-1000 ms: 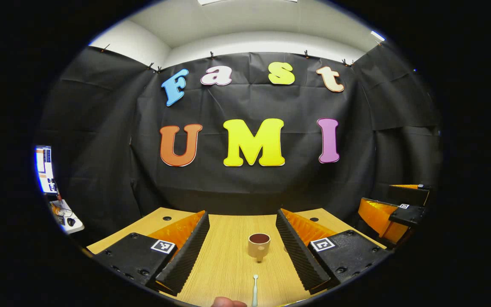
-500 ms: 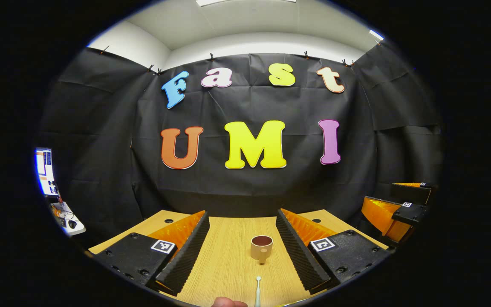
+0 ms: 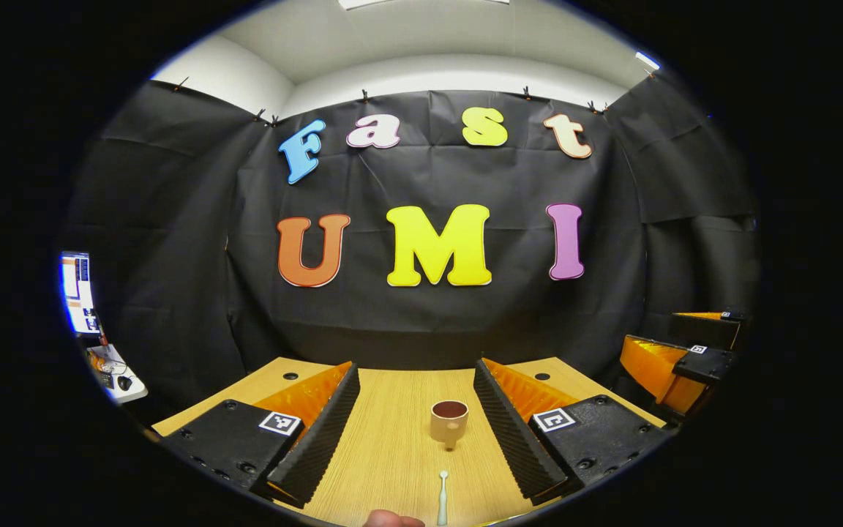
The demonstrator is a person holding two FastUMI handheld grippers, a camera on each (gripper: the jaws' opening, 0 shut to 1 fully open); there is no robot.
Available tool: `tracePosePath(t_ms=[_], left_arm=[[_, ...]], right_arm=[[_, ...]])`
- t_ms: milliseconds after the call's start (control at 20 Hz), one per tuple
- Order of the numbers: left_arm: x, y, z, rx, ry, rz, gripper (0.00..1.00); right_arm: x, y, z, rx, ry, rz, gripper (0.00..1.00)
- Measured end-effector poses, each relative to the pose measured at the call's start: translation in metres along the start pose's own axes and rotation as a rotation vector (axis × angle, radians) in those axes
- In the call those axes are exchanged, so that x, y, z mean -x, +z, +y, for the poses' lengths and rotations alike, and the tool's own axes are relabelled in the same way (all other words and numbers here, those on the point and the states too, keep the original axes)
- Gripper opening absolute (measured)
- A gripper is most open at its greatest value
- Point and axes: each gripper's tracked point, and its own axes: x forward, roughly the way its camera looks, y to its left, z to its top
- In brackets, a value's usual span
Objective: Put the toothbrush and toothpaste on the desktop into the cup, then pick up the cup and place it on the coaster on the desktop.
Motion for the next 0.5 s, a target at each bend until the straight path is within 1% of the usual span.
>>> tracePosePath(t_ms=[200,250,300,500], left_arm=[[-0.001,-0.022,-0.007,0.006,-0.008,0.06,0.99],[-0.001,-0.028,-0.009,0.006,-0.01,0.077,0.99],[-0.002,-0.032,-0.01,0.002,-0.009,0.09,0.99],[-0.006,-0.06,-0.02,0.011,-0.028,0.169,0.99]], right_arm=[[0.0,-0.01,-0.004,0.008,-0.002,0.02,0.95],[-0.001,-0.013,-0.007,0.008,-0.005,0.027,0.97],[-0.003,-0.016,-0.009,0.009,-0.006,0.035,0.95],[-0.011,-0.035,-0.019,0.019,-0.016,0.076,0.95]])
